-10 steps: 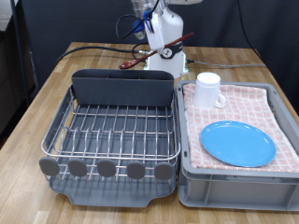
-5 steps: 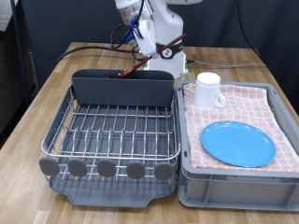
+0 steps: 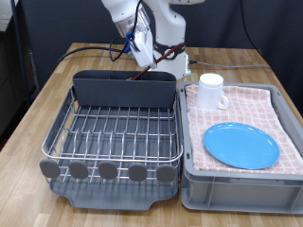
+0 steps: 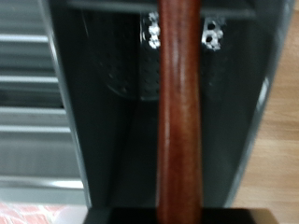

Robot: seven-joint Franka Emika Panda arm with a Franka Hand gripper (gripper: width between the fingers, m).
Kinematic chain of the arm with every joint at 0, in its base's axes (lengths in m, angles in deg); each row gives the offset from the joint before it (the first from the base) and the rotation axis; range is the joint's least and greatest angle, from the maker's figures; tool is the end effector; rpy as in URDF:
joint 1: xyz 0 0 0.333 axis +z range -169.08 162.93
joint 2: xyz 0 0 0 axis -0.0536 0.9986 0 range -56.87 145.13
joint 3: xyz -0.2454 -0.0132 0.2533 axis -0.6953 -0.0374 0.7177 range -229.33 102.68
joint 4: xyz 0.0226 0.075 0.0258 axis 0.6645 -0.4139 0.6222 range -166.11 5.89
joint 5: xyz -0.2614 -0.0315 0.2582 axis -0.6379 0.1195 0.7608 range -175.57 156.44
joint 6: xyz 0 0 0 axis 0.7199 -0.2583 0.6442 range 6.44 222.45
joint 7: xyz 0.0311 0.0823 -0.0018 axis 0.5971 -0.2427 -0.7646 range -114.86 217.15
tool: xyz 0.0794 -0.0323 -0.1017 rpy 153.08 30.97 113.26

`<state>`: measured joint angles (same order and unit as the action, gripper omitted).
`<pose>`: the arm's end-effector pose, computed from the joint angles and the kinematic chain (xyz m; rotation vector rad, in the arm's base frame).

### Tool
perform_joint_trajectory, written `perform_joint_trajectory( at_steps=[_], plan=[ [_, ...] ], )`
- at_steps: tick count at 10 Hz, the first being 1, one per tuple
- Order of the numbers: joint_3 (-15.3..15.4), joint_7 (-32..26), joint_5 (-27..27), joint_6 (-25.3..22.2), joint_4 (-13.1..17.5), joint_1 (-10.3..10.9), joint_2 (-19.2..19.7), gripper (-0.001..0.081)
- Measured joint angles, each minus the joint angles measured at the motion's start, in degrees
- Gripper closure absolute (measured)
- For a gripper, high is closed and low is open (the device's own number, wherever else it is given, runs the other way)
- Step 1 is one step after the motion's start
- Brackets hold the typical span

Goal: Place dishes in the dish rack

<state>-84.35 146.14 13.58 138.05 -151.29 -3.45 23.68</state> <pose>0.2985 -0.0892 0.3177 -1.1860 2.6349 0.6097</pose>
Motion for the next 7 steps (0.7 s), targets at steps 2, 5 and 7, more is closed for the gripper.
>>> perform_joint_trajectory(
  at_steps=[2, 5, 7],
  plan=[
    [-0.1, 0.2, 0.1, 2.4, -0.1, -0.1, 1.4, 0.0715],
    [1.3, 4.1, -3.7, 5.6, -0.1, -1.0, 2.5, 0.0535],
    [3.1, 8.8, -8.0, 5.7, -0.1, -1.9, 2.4, 0.0371]
  ],
)
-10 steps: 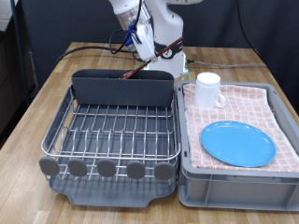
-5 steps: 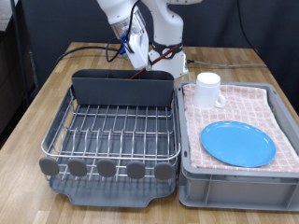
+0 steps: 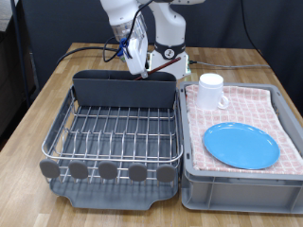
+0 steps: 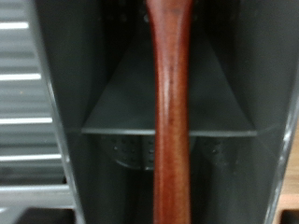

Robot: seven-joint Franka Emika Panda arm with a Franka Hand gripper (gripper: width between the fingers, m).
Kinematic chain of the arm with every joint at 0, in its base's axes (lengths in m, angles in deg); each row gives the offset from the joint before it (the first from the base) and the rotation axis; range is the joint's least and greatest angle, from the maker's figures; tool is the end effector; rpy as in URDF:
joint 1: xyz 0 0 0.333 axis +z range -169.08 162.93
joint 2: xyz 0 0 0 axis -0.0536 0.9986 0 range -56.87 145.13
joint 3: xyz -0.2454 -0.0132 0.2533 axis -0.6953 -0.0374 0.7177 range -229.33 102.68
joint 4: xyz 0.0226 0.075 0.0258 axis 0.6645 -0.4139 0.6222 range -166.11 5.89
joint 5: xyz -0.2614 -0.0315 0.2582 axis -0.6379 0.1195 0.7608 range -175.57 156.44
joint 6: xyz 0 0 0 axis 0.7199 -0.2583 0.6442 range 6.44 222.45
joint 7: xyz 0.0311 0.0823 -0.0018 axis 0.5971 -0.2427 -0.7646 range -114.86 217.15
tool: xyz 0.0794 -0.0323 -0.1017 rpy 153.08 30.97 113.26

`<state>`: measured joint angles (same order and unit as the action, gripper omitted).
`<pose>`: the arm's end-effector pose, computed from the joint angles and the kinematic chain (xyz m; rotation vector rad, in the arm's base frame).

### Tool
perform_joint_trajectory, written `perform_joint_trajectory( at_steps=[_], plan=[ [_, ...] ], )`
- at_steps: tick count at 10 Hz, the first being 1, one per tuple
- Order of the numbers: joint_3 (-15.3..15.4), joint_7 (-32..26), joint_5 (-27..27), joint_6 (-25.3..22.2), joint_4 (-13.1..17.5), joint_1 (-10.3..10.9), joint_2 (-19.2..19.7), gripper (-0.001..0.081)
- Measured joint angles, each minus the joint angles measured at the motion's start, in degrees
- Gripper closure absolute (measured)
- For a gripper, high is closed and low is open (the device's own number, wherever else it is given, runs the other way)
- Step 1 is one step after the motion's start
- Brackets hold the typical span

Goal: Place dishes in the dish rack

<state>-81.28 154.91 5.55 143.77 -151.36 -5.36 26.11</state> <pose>0.3072 -0.0981 0.3097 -1.1645 2.7782 0.4304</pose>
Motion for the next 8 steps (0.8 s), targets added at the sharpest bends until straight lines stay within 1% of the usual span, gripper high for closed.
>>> perform_joint_trajectory(
  at_steps=[1, 3, 4, 5, 6, 8],
  plan=[
    [1.3, 3.1, -2.9, -0.1, 0.2, -0.6, -0.2, 0.0371],
    [5.7, 11.5, -9.9, -1.2, 0.8, -2.2, -2.5, 0.0059],
    [8.1, 15.7, -12.9, -1.9, 1.0, -2.8, -4.5, 0.0059],
    [10.8, 20.1, -16.5, -3.1, 1.4, -3.6, -6.6, 0.0016],
    [13.3, 23.6, -18.9, -4.8, 1.8, -3.9, -8.6, 0.0016],
    [17.5, 27.8, -21.0, -9.7, 3.5, -3.9, -11.8, 0.0006]
  ],
)
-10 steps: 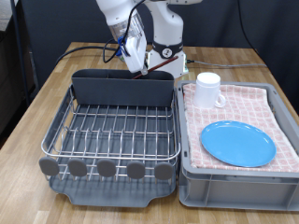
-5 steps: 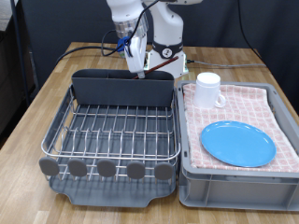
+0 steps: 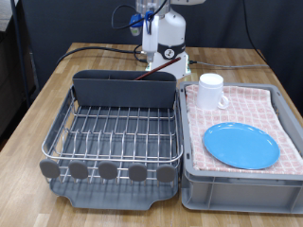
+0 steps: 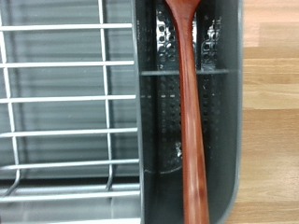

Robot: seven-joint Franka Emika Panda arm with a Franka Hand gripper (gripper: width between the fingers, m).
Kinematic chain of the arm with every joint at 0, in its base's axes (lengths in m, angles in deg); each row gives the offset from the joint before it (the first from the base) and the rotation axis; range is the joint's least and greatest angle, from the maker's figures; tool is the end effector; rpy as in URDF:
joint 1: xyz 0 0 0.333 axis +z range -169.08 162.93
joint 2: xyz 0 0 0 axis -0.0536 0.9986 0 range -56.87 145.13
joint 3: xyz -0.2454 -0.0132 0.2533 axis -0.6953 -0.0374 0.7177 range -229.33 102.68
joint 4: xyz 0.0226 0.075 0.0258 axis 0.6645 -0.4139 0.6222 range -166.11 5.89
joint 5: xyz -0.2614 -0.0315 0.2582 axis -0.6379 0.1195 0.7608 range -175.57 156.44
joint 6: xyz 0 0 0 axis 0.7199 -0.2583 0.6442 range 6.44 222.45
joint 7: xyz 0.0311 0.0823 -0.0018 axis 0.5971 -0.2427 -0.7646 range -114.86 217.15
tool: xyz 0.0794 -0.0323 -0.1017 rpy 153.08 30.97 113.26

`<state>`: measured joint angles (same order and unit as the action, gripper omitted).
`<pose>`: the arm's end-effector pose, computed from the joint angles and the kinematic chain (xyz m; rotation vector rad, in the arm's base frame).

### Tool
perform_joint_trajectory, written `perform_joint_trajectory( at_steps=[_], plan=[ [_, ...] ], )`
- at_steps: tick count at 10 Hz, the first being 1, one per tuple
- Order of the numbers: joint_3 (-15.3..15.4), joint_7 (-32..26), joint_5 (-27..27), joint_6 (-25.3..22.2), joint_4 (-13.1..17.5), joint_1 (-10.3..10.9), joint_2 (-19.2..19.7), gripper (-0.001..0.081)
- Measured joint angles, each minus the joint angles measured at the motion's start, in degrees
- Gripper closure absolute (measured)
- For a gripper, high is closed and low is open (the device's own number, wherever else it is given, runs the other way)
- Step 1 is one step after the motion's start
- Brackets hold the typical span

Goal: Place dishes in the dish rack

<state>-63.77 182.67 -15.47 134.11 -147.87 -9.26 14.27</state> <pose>0.3126 -0.0418 0.3898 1.1928 -2.8452 0.0915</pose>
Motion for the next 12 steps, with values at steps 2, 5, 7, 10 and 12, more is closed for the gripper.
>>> perform_joint_trajectory(
  at_steps=[2, 5, 7, 10, 12],
  plan=[
    [3.8, 1.0, -0.2, -3.6, 2.3, 0.6, -2.0, 0.0004],
    [7.6, 1.5, 0.3, -6.8, 6.7, 3.2, -2.4, 0.0004],
    [9.5, 1.5, 0.8, -7.1, 9.6, 5.3, -1.6, 0.0004],
    [10.3, -0.9, 3.1, -4.8, 13.2, 7.7, 2.4, 0.0004],
    [10.2, -5.9, 3.5, -2.2, 15.4, 8.1, 6.8, 0.0004]
  ],
)
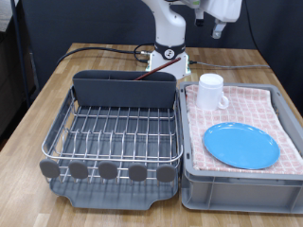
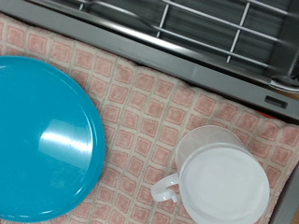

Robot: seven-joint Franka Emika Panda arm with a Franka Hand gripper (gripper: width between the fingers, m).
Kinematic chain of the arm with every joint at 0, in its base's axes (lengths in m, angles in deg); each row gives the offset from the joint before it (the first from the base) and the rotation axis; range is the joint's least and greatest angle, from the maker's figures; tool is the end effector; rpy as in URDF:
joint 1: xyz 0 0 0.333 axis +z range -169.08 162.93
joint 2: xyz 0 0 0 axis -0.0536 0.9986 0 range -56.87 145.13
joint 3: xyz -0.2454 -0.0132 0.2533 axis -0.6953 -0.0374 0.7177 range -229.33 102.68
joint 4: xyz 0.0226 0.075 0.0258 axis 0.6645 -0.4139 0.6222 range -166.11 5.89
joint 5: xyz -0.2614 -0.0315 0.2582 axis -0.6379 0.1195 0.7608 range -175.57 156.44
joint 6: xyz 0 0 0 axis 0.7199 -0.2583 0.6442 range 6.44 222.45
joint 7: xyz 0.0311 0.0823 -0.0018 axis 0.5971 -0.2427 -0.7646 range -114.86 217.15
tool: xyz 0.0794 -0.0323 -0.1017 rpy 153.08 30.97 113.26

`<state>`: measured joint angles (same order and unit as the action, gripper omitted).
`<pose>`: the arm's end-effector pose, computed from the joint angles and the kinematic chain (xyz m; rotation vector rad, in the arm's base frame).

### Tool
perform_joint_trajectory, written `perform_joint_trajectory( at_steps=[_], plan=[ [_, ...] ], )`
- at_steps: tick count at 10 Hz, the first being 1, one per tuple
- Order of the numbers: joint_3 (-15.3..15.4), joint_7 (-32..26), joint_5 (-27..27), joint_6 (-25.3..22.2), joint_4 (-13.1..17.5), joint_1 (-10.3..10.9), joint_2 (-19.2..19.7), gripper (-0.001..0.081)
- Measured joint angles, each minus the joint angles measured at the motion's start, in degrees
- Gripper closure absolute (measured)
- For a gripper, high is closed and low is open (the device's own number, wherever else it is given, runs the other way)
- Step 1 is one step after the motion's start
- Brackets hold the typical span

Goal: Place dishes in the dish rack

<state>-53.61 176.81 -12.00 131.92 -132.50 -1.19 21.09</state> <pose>0.3836 0.0793 0.4591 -1.7004 2.5870 -0.1948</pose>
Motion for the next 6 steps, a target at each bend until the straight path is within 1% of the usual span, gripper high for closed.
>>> perform_joint_trajectory(
  at_steps=[3, 5, 6],
  plan=[
    [0.0, -8.8, 1.5, 0.6, 6.1, 0.8, 7.5, 0.0004],
    [0.6, -11.2, 1.7, 0.7, 9.8, 1.1, 11.0, 0.0004],
    [1.1, -11.4, 1.7, 0.6, 11.2, 1.2, 12.3, 0.0004]
  ],
)
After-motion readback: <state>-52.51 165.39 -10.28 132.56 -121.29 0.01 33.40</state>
